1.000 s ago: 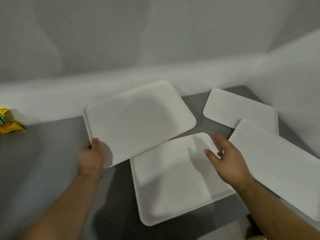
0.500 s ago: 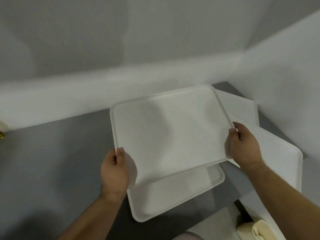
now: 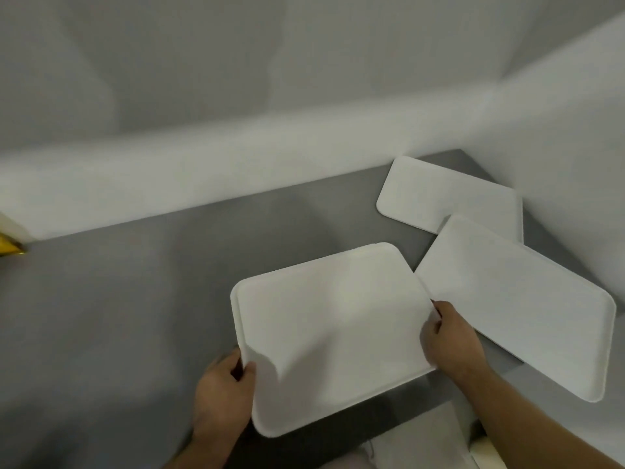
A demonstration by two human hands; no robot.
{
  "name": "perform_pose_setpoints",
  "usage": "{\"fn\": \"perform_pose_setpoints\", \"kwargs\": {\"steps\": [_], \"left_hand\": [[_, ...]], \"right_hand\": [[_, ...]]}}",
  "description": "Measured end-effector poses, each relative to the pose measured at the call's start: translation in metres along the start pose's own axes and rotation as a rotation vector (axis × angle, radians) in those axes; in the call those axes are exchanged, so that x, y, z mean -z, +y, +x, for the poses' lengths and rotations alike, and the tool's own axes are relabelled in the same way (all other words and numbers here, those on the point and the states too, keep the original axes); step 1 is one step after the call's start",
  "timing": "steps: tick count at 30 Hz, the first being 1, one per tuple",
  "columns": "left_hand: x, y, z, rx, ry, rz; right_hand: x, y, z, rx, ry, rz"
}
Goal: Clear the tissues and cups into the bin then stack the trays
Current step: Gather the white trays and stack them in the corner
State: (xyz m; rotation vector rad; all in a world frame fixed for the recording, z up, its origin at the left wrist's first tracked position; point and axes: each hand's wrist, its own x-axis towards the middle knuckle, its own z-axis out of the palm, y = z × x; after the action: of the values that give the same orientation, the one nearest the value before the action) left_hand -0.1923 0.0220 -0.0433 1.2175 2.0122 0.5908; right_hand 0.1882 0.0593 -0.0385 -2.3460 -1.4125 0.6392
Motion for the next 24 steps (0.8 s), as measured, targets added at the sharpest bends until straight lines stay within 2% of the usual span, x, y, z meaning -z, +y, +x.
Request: {"fn": "perform_pose_setpoints", "kwargs": {"steps": [9,15,24], "left_hand": [[-0.013,-0.007,-0.001,0.054,0.064,0.034],[-0.015,-0.011,0.005,0.046,0.091,0.004],[-0.019,0.007,0.029,0.060,0.114,-0.089]], "right_hand": [[-0.007,0.012,0.015,0.081,-0.026,-0.101],[0.000,0.018,0.022,0.137,-0.063,-0.070],[-0.003,0.013,0.033,0.049,0.061,-0.089]]}}
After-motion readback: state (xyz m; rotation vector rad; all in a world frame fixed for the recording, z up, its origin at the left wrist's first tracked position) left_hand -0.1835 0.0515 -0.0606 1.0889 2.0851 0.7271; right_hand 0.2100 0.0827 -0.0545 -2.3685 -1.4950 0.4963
